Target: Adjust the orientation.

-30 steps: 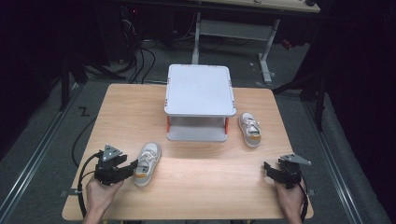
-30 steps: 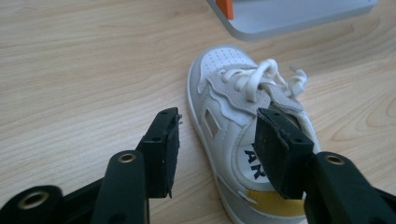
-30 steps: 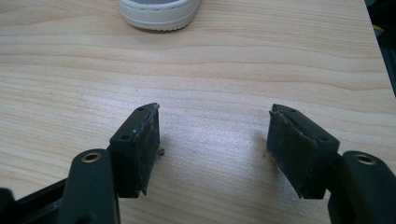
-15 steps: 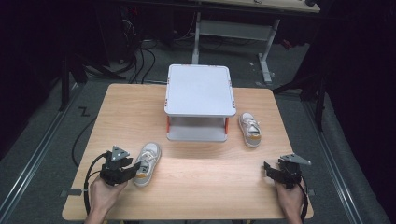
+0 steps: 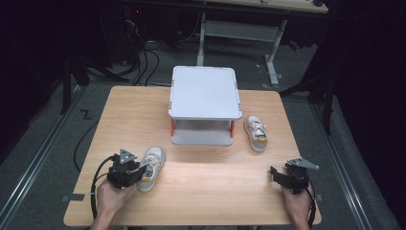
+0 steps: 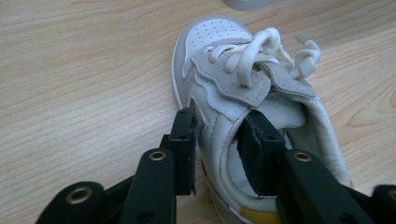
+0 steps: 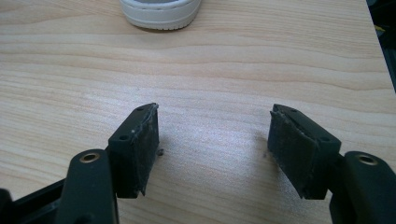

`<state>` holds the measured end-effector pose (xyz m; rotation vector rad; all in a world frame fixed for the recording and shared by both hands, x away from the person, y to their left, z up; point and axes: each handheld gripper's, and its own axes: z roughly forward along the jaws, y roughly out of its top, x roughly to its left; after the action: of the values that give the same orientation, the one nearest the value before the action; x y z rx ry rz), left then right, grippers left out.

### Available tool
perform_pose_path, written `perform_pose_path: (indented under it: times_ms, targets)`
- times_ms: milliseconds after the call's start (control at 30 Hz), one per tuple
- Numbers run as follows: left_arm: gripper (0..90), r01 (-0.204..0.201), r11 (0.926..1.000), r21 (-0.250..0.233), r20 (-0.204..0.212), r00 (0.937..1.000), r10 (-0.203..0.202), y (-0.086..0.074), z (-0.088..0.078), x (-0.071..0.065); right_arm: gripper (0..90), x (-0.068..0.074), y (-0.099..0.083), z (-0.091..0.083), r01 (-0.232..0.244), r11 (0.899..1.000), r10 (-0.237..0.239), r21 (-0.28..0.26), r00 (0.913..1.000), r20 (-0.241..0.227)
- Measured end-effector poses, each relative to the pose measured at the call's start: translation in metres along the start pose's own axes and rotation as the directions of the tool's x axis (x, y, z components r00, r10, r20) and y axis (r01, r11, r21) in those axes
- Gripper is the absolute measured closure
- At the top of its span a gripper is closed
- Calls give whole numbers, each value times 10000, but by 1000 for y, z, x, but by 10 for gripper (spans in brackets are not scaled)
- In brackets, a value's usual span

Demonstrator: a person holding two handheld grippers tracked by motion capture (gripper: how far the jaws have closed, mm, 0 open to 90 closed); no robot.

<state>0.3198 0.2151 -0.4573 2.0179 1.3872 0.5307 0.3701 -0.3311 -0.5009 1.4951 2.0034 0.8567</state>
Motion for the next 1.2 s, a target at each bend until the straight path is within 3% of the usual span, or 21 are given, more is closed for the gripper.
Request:
perform_pose_path:
  times_ms: [233,400,700,933,1200]
  targets:
    - [810,238,9995,-219,-270,9993,-244,-2,-5,2,337,0,0,0,0,10000,0,1,10000,-2]
    - [837,282,9992,-274,-535,9981,-297,2,-5,0,337,0,0,0,29,10000,-29,-6,10000,-2]
    - [850,437,9979,-476,-111,9990,-443,11,-8,-7,335,0,0,0,22,10000,-22,0,10000,-5]
    - [851,59,9976,-688,346,9994,-36,27,-10,-27,335,0,0,0,24,10000,-24,0,10000,-6]
    - [851,-16,9975,-702,716,9974,67,41,0,-49,332,0,0,0,23,10000,-23,2,10000,-19]
